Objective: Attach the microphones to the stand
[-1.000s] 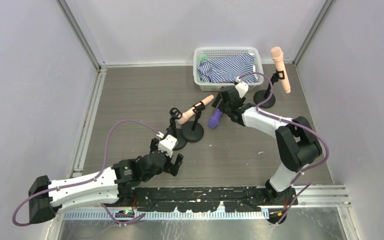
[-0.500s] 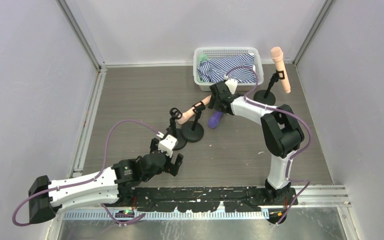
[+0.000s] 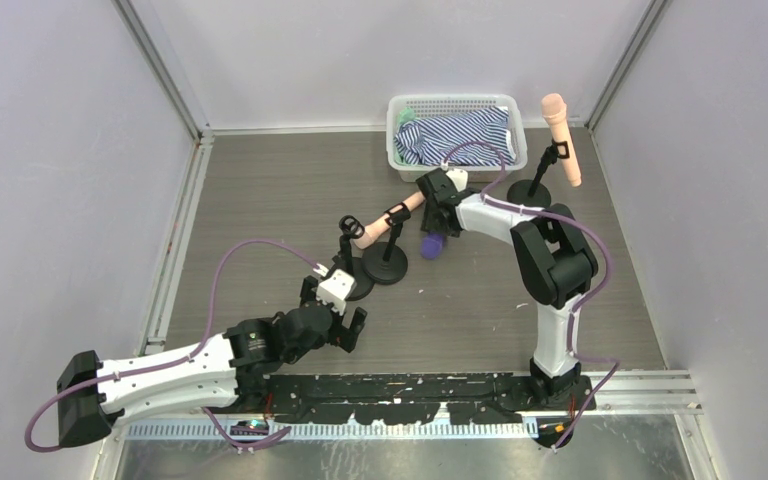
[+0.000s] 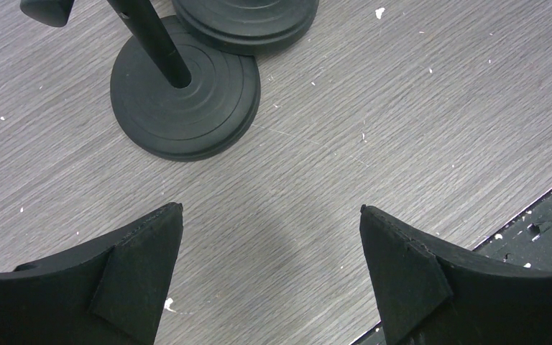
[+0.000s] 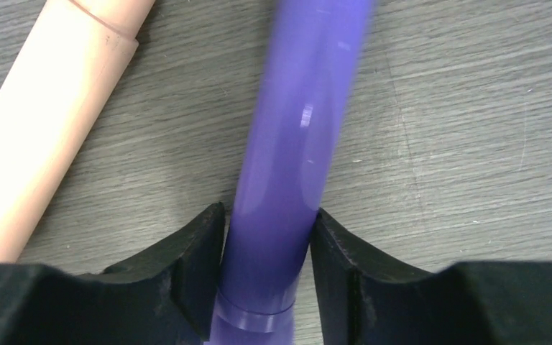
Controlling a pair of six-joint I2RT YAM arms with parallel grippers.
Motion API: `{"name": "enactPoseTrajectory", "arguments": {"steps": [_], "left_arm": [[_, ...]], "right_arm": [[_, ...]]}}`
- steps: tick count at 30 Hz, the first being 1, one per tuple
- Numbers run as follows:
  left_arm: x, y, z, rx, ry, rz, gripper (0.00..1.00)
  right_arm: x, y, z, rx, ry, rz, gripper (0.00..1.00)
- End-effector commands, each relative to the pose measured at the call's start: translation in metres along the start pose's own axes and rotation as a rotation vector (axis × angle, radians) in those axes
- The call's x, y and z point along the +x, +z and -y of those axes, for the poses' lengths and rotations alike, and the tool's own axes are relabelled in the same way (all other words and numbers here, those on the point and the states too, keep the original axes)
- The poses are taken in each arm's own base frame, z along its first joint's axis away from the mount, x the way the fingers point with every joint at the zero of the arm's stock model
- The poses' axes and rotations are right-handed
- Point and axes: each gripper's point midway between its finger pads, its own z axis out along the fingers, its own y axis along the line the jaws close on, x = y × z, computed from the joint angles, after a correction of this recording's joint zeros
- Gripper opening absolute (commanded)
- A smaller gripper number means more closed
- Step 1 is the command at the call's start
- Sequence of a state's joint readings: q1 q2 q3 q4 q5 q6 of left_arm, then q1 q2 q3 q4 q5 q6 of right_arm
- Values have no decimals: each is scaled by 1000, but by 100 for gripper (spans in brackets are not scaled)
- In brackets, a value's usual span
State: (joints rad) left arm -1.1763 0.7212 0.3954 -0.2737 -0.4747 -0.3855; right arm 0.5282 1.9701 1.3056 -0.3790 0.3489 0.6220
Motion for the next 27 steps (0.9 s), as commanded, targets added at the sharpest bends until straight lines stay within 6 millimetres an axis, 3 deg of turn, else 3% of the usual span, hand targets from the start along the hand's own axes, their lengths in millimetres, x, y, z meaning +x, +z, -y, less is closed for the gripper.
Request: {"name": "enactPoseTrajectory", "arguments": {"steps": [1,8,13,18,23,27], "left_arm": [[-9,0,3,7,-12,29,95],[-10,-1,1,1,-19,37,96],[-14,-7,-6,-22,-46,69,100],[-19,-14,-8,-8,-74,109,100],[-24,-26,-10,6,-191,139,100],[-34,-43,-3,77,-274,151,100]], "right_arm": [[8,-4,-2,-33,-33,-27,46],[6,-31,12,-101,-38,5,29],[-10,-84,36,-182,-12,136,23],[-18,-137,58,-307,59,303,3],[-32,-179,100,-309,145,460,1],[-38,-205,119,-356,230,517,1]]}}
